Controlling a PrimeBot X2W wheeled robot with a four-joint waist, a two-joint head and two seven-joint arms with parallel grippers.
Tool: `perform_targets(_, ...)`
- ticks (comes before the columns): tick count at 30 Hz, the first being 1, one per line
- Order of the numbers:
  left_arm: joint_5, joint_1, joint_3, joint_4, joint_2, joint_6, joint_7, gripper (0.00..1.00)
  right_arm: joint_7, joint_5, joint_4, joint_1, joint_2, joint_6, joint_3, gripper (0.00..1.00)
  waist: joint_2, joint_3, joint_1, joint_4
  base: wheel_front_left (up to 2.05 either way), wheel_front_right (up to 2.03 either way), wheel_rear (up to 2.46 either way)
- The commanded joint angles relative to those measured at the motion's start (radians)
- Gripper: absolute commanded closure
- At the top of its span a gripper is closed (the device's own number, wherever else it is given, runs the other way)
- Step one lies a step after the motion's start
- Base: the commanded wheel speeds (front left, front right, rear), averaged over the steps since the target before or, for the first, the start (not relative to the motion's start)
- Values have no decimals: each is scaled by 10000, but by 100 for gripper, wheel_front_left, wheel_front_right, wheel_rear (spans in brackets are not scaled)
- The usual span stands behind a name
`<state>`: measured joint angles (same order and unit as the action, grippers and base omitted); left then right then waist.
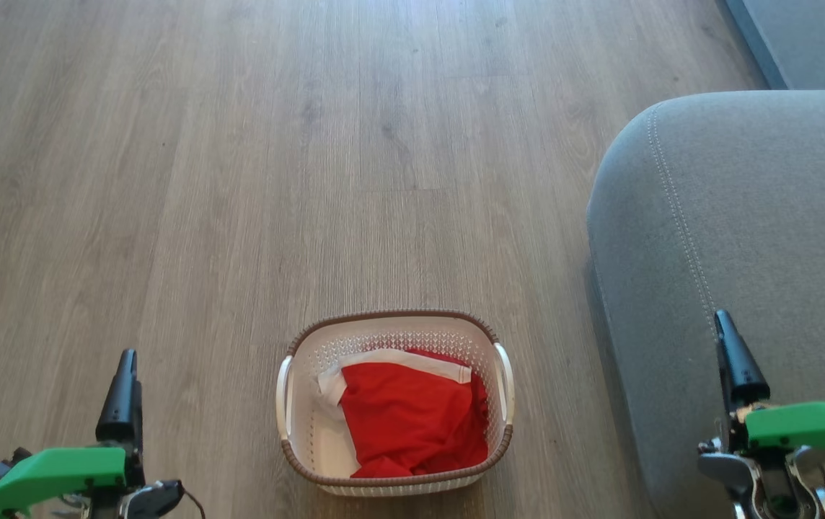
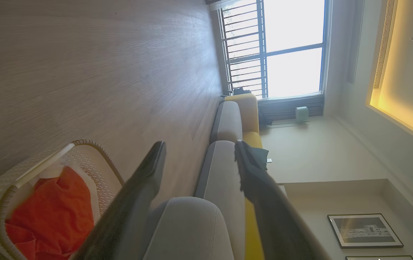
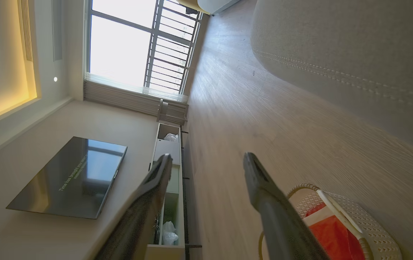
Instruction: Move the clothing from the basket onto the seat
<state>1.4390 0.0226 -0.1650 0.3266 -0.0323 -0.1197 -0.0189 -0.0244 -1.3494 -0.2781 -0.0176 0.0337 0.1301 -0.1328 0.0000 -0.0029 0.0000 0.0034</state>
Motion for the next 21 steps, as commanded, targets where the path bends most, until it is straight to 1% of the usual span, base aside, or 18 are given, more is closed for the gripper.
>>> perform_targets(1,-278,517,-220,-438,-75,-29,107,0,142,411,524,-660,52,3,34,0,0,0,0,10,0,0,0)
perform_targets(4,-634,554,-311,-603,-79,-15,195,0,230,1018,808,-762,56,3,28,0,0,0,0,35,0,0,0)
perform_targets(9,-1225,603,-305,-1009,-84,148,342,0,378,1933,1162,-877,62,3,74,0,0,-8,0,93,0,0,0)
perform_targets(15,-2160,581,-147,-1848,-92,657,546,0,584,3306,1632,-1025,232,3,411,0,0,-18,0,148,0,0,0)
perform_targets(18,-2741,554,106,-2299,-96,731,634,0,673,3861,1840,-1102,297,4,519,0,0,-17,0,172,0,0,0)
perform_targets(21,-3369,534,358,-2757,-99,935,722,0,761,4379,2038,-1160,347,4,618,0,0,-19,0,192,0,0,0)
